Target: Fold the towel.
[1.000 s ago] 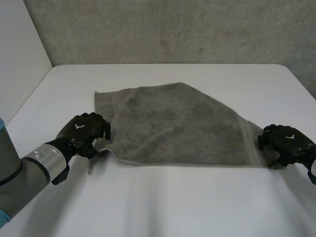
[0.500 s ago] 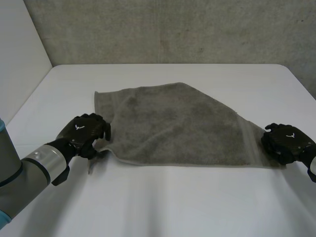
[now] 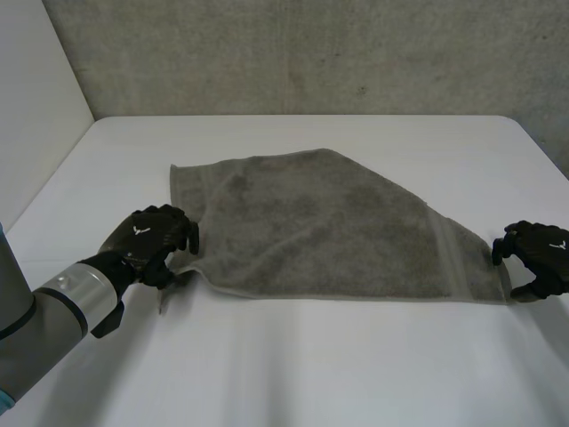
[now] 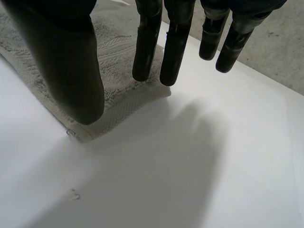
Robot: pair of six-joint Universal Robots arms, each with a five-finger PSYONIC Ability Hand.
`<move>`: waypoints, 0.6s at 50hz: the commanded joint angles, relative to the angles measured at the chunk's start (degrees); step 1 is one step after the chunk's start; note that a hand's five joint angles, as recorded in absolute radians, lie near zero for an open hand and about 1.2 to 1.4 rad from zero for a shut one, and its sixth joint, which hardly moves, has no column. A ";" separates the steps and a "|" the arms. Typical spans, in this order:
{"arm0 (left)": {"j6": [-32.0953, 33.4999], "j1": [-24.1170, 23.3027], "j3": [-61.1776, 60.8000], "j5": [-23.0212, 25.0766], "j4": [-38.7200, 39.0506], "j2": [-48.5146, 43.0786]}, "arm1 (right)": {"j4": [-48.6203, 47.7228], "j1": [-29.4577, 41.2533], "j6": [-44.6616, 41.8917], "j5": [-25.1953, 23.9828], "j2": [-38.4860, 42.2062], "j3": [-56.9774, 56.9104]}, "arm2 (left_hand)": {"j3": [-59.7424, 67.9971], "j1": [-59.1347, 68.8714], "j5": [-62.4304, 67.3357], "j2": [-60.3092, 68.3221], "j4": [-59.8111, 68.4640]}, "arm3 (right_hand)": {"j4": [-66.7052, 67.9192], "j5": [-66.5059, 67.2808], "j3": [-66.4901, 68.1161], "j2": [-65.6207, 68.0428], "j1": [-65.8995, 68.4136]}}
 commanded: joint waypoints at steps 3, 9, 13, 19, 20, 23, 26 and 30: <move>0.03 0.08 -0.01 0.10 0.00 -0.12 | 0.22 0.41 -0.28 0.09 2.17 -1.30 | -2.46 -1.89 -0.54 -1.85 -2.88 | -3.42 0.25 -0.37 -1.93 -1.38; 0.03 0.08 -0.01 0.10 0.09 -0.12 | 0.22 0.50 -1.16 0.36 3.31 -1.83 | -2.46 -1.89 -0.54 -1.85 -2.88 | -3.42 0.42 -0.37 -1.76 -1.22; 0.03 0.08 -0.01 0.10 0.26 -0.21 | 0.30 0.50 -2.39 0.53 4.10 -2.18 | -2.46 -1.89 -0.54 -1.85 -2.88 | -3.42 1.09 -0.37 -1.09 -0.55; 0.03 0.26 -0.01 0.10 0.35 -0.38 | 1.01 0.59 -2.74 0.53 4.37 -2.97 | -2.46 -1.89 -0.54 -1.85 -2.88 | -3.42 9.97 -0.37 7.79 8.34; 0.03 0.26 -0.01 0.19 0.35 -0.38 | 1.09 0.68 -2.74 0.53 4.63 -3.14 | -2.46 -1.89 -0.54 -1.85 -2.88 | -3.42 12.00 -0.37 9.83 10.37; 0.03 0.35 -0.01 0.19 0.44 -0.47 | 1.10 0.77 -2.74 0.62 4.81 -3.41 | -2.46 -1.89 -0.54 -1.85 -2.88 | -3.42 14.71 -0.37 12.54 13.08; 0.03 0.35 -0.01 0.10 0.44 -0.47 | 1.10 1.56 -2.57 0.53 5.07 -3.67 | -2.46 -1.89 -0.54 -1.85 -2.88 | -3.42 25.98 -0.37 23.81 24.35; 0.03 0.35 -0.01 0.19 0.44 -0.47 | 1.10 2.35 -2.13 0.45 4.98 -4.02 | -2.46 -1.89 -0.54 -1.85 -2.88 | -3.42 39.89 -0.37 37.72 38.26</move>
